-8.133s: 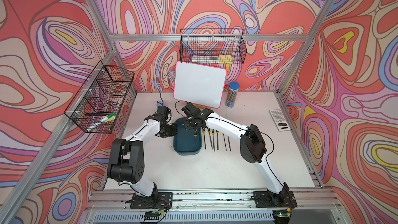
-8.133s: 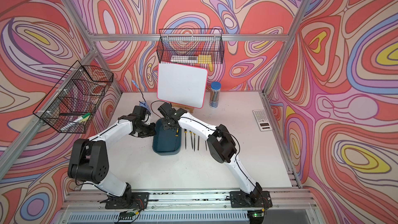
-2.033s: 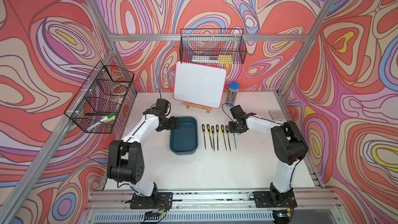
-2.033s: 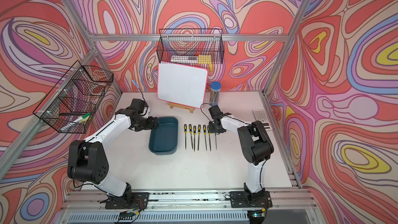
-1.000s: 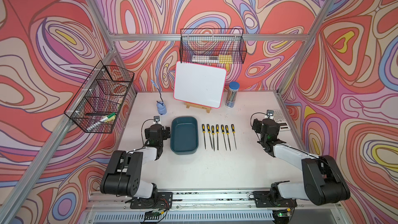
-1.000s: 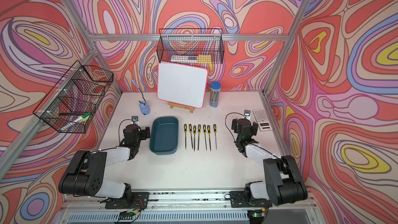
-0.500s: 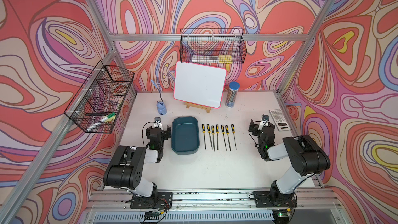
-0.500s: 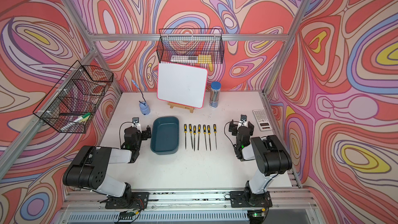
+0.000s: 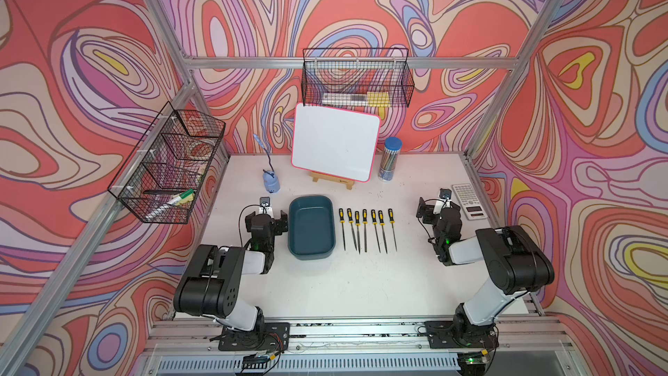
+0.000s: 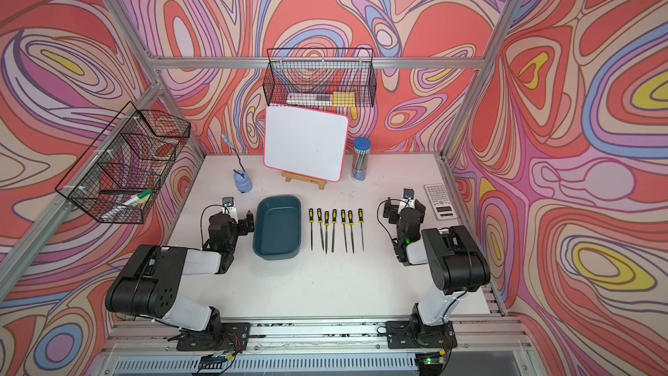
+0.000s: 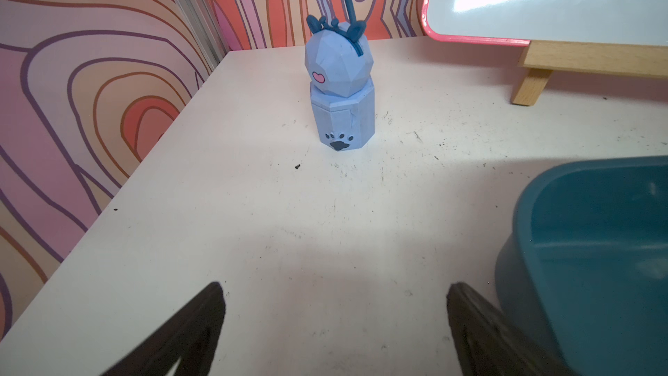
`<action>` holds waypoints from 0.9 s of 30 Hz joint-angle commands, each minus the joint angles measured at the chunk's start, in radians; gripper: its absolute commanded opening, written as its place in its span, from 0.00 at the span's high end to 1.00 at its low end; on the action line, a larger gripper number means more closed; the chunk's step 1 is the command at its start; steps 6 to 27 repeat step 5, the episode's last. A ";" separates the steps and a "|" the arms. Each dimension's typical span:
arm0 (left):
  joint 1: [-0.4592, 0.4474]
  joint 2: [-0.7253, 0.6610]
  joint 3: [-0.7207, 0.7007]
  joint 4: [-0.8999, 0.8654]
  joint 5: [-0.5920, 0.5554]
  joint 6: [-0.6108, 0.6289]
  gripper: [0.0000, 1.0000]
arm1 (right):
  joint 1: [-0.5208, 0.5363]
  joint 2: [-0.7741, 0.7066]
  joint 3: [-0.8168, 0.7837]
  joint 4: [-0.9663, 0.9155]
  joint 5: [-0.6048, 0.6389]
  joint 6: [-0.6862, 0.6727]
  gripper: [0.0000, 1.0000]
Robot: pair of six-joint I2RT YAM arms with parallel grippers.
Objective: Take the file tool out of the storage box
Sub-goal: Reset both arms
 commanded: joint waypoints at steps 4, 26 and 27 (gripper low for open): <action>0.001 0.004 0.010 0.033 0.012 0.011 0.00 | -0.033 0.002 0.031 -0.052 -0.066 0.021 0.02; 0.001 0.003 0.009 0.034 0.012 0.011 0.00 | -0.032 0.002 0.028 -0.046 -0.065 0.019 0.02; 0.001 0.003 0.009 0.034 0.012 0.011 0.00 | -0.032 0.002 0.028 -0.046 -0.065 0.019 0.02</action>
